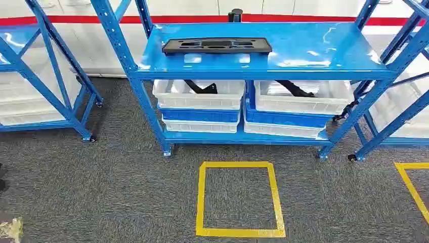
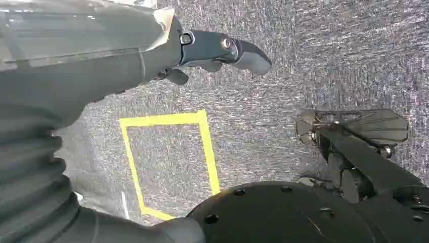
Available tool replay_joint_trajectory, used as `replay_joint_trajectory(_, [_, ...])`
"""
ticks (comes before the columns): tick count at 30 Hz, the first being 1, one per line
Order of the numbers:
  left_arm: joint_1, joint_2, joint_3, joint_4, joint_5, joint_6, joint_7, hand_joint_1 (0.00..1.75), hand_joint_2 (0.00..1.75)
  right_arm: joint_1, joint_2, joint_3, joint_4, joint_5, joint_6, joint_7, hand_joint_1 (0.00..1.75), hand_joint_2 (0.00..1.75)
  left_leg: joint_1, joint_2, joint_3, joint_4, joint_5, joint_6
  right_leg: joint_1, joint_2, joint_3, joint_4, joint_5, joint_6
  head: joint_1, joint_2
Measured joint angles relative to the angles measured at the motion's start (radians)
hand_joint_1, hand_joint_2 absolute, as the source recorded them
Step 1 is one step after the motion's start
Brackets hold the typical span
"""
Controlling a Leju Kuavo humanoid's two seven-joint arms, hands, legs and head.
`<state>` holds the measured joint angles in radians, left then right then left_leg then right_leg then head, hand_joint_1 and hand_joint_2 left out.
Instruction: Take the parts from the cabinet and place them on the table.
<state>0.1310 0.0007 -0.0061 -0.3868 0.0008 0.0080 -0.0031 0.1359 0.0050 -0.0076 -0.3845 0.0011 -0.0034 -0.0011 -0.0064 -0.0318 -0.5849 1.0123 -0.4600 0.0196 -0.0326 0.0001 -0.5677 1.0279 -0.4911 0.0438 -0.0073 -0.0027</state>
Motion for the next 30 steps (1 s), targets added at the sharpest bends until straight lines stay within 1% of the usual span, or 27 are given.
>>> replay_joint_trajectory(2, [-0.026,-0.006,-0.011,0.0,-0.006,0.017,-0.002,0.0,1.75,-0.017,0.005,0.01,0.001,-0.01,-0.023,-0.008,0.0,1.75,0.0,0.0,-0.001,0.0,0.001,0.0,0.0,0.0,-0.001,0.0,0.0,0.0,0.0,0.0])
replay_joint_trajectory(7, [-0.122,-0.028,-0.052,0.005,-0.026,0.086,-0.019,0.0,1.75,-0.084,0.02,0.043,0.019,-0.041,-0.106,-0.04,0.0,1.75,0.0,0.0,0.001,0.0,0.002,0.0,0.0,0.0,0.003,0.0,0.001,0.0,0.0,0.0])
replay_joint_trajectory(8, [-0.139,-0.032,-0.061,0.006,-0.032,0.103,-0.024,0.0,1.75,-0.096,0.021,0.049,0.022,-0.051,-0.126,-0.048,0.0,1.75,0.0,0.0,0.002,0.0,0.002,0.0,0.0,0.0,0.008,0.0,0.001,0.0,0.0,0.0])
replay_joint_trajectory(14, [-0.239,-0.05,-0.13,0.018,-0.058,0.185,-0.045,0.0,1.75,-0.167,0.033,0.082,0.05,-0.107,-0.238,-0.085,0.0,1.75,0.0,0.0,0.002,0.001,0.005,0.001,0.0,0.0,0.009,0.0,0.002,0.001,0.0,0.0])
replay_joint_trajectory(17, [-0.269,-0.053,-0.157,0.02,-0.067,0.217,-0.051,0.0,1.75,-0.192,0.04,0.09,0.061,-0.136,-0.281,-0.107,0.0,1.75,0.0,0.0,0.002,0.001,0.005,0.0,0.0,0.0,0.009,0.0,0.002,0.001,0.0,0.0])
replay_joint_trajectory(20, [-0.279,-0.053,-0.173,0.022,-0.067,0.228,-0.061,0.0,1.75,-0.201,0.042,0.098,0.069,-0.142,-0.298,-0.119,0.0,1.75,0.0,0.0,0.001,0.001,0.005,0.0,0.0,0.0,0.009,0.0,0.002,0.001,0.0,0.0])
replay_joint_trajectory(21, [-0.281,-0.053,-0.177,0.022,-0.059,0.232,-0.072,0.0,0.0,-0.203,0.043,0.1,0.071,-0.141,-0.304,-0.123,0.0,1.75,0.0,0.0,0.001,0.001,0.005,0.0,0.0,0.0,0.008,0.0,0.002,0.001,0.0,0.0])
replay_joint_trajectory(22, [-0.283,-0.053,-0.179,0.023,-0.05,0.232,-0.081,0.0,0.0,-0.204,0.043,0.101,0.072,-0.141,-0.306,-0.127,0.0,1.75,0.0,0.0,0.0,0.001,0.004,0.0,0.0,0.0,0.008,0.0,0.002,0.001,0.0,0.0])
replay_joint_trajectory(23, [-0.284,-0.053,-0.179,0.023,-0.044,0.229,-0.088,0.0,0.0,-0.205,0.042,0.101,0.073,-0.14,-0.308,-0.13,0.0,0.0,0.0,0.0,0.0,0.001,0.004,0.0,0.0,0.0,0.008,0.0,0.002,0.001,0.0,0.0])
replay_joint_trajectory(26, [-0.284,-0.053,-0.182,0.024,-0.026,0.22,-0.107,0.0,0.0,-0.206,0.036,0.103,0.076,-0.14,-0.327,-0.159,0.0,0.0,0.0,0.0,0.0,0.001,0.004,0.001,0.0,0.0,0.008,0.0,0.002,0.001,0.0,0.0])
replay_joint_trajectory(30, [-0.284,-0.056,-0.183,0.026,-0.008,0.224,-0.126,0.0,0.0,-0.215,0.016,0.103,0.076,-0.137,-0.365,-0.214,0.0,0.0,0.0,0.0,0.0,0.001,0.004,0.001,0.0,0.0,0.008,0.0,0.002,0.001,0.0,0.0])
